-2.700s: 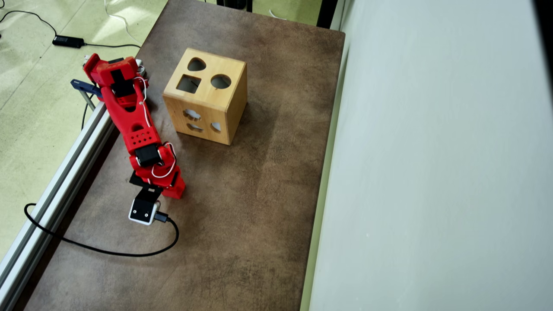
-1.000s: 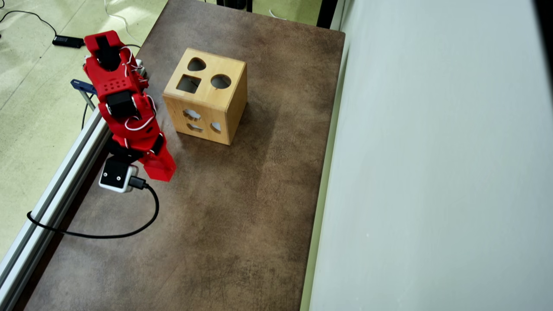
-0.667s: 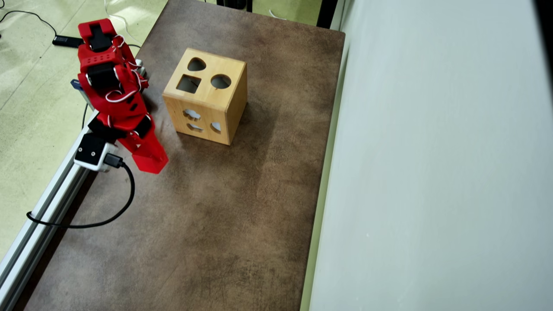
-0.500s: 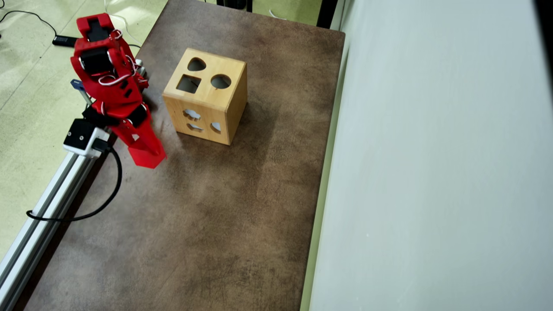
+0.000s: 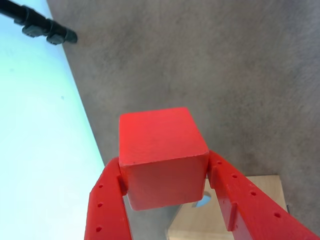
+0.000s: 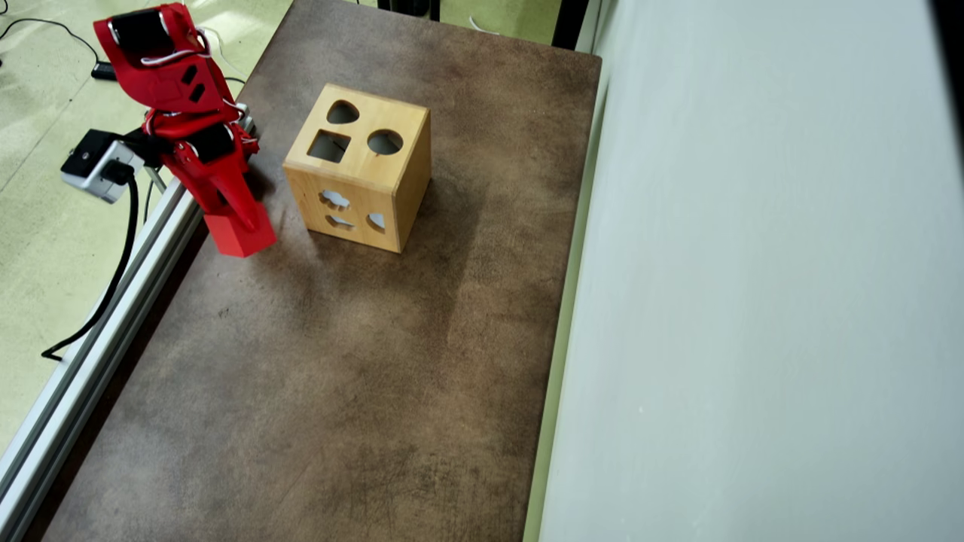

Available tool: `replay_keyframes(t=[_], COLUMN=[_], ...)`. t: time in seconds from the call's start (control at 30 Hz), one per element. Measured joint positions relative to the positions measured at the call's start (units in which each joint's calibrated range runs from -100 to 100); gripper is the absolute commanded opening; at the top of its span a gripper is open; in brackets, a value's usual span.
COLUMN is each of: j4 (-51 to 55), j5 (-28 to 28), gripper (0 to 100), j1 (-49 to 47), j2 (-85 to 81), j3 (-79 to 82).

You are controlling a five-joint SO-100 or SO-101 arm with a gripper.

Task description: Pick and place the red cube on the square hole

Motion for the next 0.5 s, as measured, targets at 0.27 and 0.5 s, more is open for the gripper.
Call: replay_keyframes(t=[0.27, 0.5], j4=[4.3, 4.7], j5=[-3.2, -5.2], gripper=[3, 3], j1=[-7.6, -12.6], j2=[-5.3, -9.2], j3=[0.0, 0.0])
